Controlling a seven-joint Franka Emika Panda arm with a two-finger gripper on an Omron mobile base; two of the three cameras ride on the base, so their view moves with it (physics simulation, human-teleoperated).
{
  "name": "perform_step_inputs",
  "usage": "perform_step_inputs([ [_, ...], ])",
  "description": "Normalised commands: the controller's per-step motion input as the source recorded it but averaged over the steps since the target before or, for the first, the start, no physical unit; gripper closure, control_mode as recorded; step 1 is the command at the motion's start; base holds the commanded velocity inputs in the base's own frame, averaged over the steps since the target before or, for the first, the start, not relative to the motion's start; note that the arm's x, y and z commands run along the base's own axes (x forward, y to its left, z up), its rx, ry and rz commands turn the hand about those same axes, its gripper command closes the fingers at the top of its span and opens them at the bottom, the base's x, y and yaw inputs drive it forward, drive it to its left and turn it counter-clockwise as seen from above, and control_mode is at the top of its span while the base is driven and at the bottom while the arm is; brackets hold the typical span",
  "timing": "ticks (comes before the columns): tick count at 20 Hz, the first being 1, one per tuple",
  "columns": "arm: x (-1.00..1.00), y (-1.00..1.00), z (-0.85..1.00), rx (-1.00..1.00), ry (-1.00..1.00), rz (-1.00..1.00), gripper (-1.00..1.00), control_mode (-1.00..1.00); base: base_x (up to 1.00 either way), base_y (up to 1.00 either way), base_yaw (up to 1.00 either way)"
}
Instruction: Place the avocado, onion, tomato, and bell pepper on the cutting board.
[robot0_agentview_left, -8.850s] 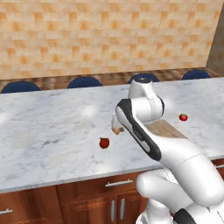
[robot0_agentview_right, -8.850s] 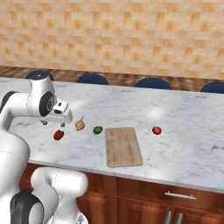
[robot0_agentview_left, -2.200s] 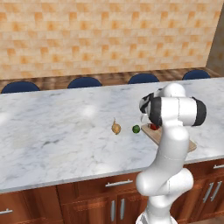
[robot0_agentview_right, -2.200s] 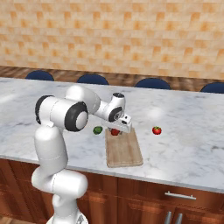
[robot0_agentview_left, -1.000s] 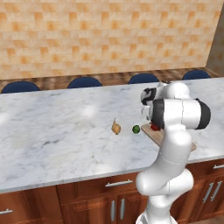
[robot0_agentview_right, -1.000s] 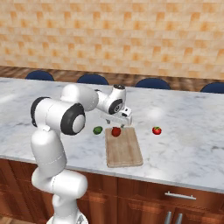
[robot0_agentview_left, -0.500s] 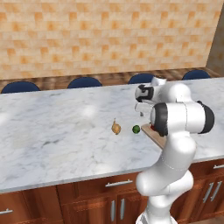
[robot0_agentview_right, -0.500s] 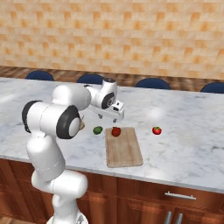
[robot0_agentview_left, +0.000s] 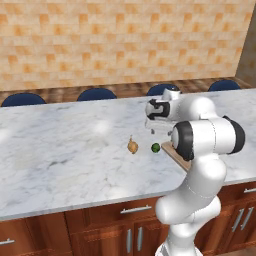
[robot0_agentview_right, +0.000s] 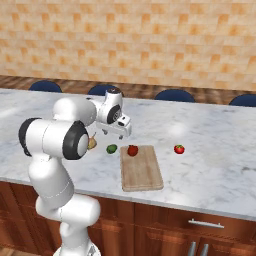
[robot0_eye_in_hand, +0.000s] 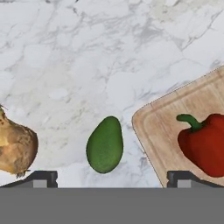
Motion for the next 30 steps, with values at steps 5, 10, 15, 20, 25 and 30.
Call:
perform_step_inputs([
  [5,0.15,0.23,-0.24,0.00,-0.01,-0.05,-1.00,-1.00,0.00,0.00,0.00],
  [10,0.04,0.09,-0.20,0.00,-0.04,-0.09,-1.00,-1.00,0.00,0.00,0.00],
  [15,-0.11,0.00,-0.27,-0.01,-0.03,-0.10,-1.00,-1.00,0.00,0.00,0.00],
  [20,-0.13,0.00,-0.19,-0.01,-0.01,-0.09,-1.00,-1.00,0.00,0.00,0.00],
  [25,0.02,0.02,-0.11,0.00,0.00,-0.08,-1.00,-1.00,0.00,0.00,0.00],
  [30,0.26,0.05,-0.12,0.00,-0.01,-0.06,-1.00,-1.00,0.00,0.00,0.00],
])
